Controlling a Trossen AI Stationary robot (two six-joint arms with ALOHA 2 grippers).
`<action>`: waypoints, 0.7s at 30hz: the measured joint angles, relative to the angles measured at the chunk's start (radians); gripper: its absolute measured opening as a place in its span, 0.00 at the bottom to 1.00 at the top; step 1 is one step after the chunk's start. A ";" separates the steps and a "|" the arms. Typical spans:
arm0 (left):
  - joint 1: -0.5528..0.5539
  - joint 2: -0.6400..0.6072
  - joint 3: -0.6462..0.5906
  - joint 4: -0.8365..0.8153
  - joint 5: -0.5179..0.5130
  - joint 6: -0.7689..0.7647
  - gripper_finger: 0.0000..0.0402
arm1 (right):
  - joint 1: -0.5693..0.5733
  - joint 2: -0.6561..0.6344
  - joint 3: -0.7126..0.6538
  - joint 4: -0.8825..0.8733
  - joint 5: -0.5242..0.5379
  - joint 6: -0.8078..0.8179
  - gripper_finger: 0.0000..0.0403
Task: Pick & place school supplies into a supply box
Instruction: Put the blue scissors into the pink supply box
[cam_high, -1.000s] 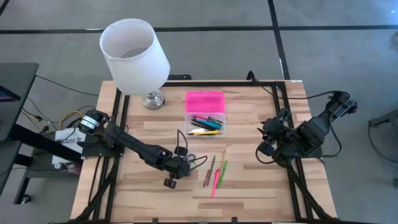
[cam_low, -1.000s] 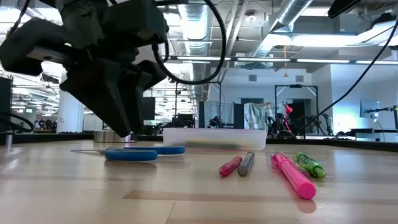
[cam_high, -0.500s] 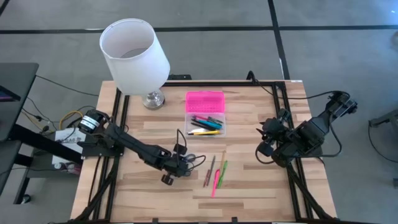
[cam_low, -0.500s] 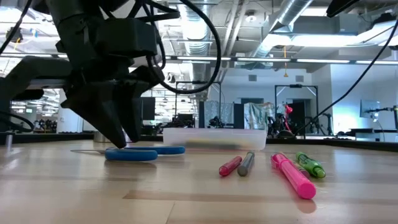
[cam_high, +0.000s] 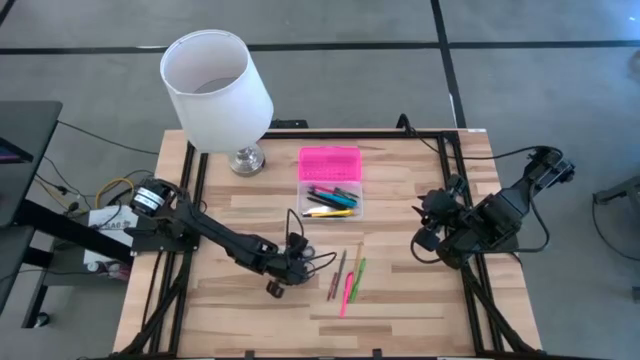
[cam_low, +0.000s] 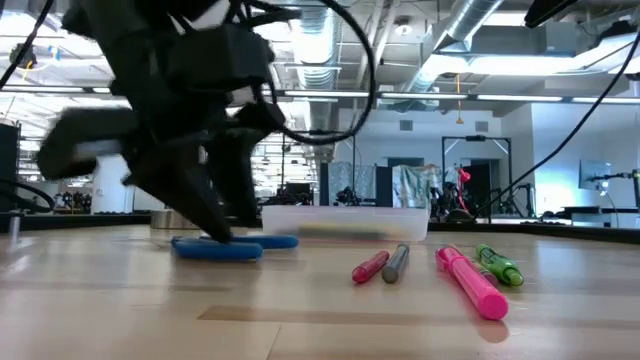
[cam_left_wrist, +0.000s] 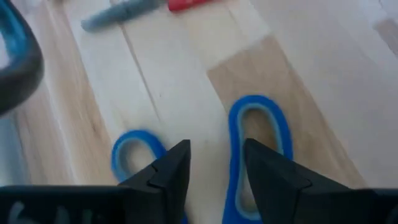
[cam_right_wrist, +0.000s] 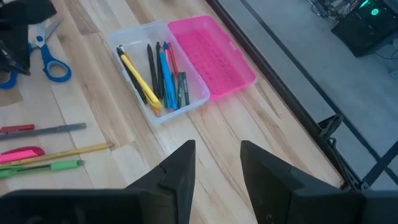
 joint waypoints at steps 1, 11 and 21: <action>0.002 0.006 0.000 -0.002 -0.002 -0.001 0.39 | 0.000 0.000 0.000 0.000 0.000 0.000 0.30; 0.015 0.028 0.015 -0.015 -0.056 -0.096 0.60 | 0.000 0.000 0.000 -0.005 -0.003 0.000 0.30; 0.089 0.030 0.026 -0.031 0.052 -0.213 0.72 | -0.002 0.000 0.000 -0.015 -0.003 0.000 0.30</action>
